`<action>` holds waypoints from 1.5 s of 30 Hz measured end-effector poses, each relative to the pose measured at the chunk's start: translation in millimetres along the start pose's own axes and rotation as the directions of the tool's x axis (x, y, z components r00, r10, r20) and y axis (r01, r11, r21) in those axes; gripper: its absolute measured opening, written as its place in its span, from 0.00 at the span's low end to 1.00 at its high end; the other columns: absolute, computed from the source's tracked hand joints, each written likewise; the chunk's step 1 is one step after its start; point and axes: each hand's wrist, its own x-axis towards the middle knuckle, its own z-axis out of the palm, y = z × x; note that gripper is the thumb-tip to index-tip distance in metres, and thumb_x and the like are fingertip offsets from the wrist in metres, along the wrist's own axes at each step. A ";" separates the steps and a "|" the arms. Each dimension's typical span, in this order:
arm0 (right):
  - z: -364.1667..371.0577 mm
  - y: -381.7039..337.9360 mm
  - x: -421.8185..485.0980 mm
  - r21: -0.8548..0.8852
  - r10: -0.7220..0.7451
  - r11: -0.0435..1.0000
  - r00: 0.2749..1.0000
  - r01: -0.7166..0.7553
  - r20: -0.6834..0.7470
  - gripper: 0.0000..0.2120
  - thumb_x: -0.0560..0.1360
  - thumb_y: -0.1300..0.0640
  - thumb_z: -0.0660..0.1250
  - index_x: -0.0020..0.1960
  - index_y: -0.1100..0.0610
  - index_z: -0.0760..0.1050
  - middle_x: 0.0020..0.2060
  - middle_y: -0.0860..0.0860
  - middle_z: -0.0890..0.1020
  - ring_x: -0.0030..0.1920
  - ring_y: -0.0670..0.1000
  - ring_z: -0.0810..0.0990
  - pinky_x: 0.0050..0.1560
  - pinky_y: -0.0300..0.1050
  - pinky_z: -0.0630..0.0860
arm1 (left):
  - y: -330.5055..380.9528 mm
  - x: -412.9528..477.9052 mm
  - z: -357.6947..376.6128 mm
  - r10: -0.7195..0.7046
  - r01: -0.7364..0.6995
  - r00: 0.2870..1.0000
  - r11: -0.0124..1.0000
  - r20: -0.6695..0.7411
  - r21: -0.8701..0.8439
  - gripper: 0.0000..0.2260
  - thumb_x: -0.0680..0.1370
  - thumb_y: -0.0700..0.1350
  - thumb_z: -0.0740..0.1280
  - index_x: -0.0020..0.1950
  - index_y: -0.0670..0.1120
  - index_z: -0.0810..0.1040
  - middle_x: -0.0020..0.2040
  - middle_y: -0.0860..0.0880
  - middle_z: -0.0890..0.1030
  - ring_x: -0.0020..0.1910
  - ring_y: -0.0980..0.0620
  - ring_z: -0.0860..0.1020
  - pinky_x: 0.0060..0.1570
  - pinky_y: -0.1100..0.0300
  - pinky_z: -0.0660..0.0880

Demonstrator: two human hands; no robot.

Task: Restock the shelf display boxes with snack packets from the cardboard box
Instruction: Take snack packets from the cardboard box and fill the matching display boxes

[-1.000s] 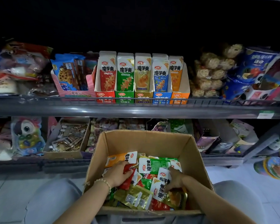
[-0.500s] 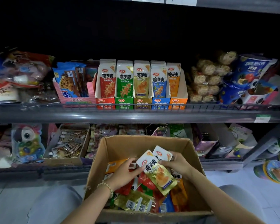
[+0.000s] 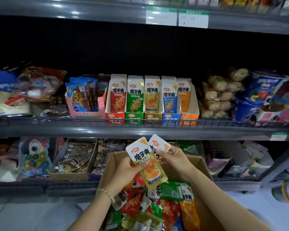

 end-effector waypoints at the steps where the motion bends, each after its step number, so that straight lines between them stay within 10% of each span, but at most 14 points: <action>1: 1.4 -2.7 3.2 -0.001 -0.006 1.000 1.000 0.006 0.005 0.09 0.73 0.59 0.70 0.53 0.59 0.79 0.49 0.55 0.85 0.47 0.53 0.83 0.47 0.46 0.80 | 3.2 0.6 -6.2 0.007 -0.007 1.000 1.000 0.003 0.012 0.08 0.72 0.48 0.73 0.49 0.48 0.80 0.46 0.51 0.85 0.41 0.60 0.83 0.37 0.69 0.76; 8: 15.3 -49.4 23.8 -0.111 -0.142 0.984 0.990 0.142 0.009 0.13 0.72 0.65 0.70 0.54 0.56 0.72 0.45 0.56 0.84 0.36 0.45 0.84 0.32 0.35 0.78 | 32.4 14.8 -39.6 0.105 -0.107 0.992 0.994 -0.073 -0.025 0.04 0.76 0.47 0.68 0.49 0.49 0.80 0.45 0.55 0.85 0.45 0.58 0.83 0.41 0.67 0.77; 26: 53.6 -170.2 119.4 -0.202 -0.493 0.863 0.858 0.463 -0.141 0.13 0.74 0.64 0.69 0.57 0.55 0.73 0.40 0.45 0.82 0.37 0.45 0.81 0.34 0.35 0.79 | 93.8 51.5 -141.0 0.209 -0.276 0.896 0.953 -0.392 -0.123 0.04 0.76 0.44 0.69 0.49 0.46 0.79 0.44 0.54 0.83 0.37 0.64 0.81 0.32 0.73 0.74; 32: 76.7 -182.0 185.4 -0.567 -0.636 0.653 0.770 0.503 -0.049 0.13 0.75 0.57 0.68 0.59 0.54 0.75 0.46 0.53 0.82 0.41 0.54 0.81 0.41 0.54 0.80 | 98.0 62.0 -155.8 0.194 -0.271 0.883 0.954 -0.428 -0.127 0.03 0.75 0.46 0.69 0.47 0.48 0.80 0.41 0.53 0.85 0.39 0.58 0.83 0.35 0.68 0.77; 36: 96.2 -173.8 213.7 -0.837 -0.568 0.416 0.820 0.357 0.067 0.16 0.76 0.53 0.66 0.64 0.48 0.73 0.52 0.52 0.82 0.51 0.55 0.80 0.46 0.48 0.76 | 93.7 67.6 -159.8 0.180 -0.251 0.883 0.961 -0.434 -0.114 0.04 0.75 0.46 0.70 0.46 0.47 0.80 0.42 0.51 0.85 0.39 0.56 0.84 0.35 0.66 0.78; 45: 96.8 -153.7 236.7 -0.880 -0.607 0.237 0.770 0.412 0.197 0.17 0.75 0.53 0.69 0.63 0.51 0.74 0.55 0.54 0.78 0.58 0.56 0.75 0.57 0.47 0.70 | 90.4 70.5 -154.5 0.189 -0.237 0.908 0.968 -0.375 -0.084 0.04 0.74 0.46 0.70 0.44 0.46 0.81 0.36 0.54 0.85 0.35 0.57 0.83 0.31 0.69 0.75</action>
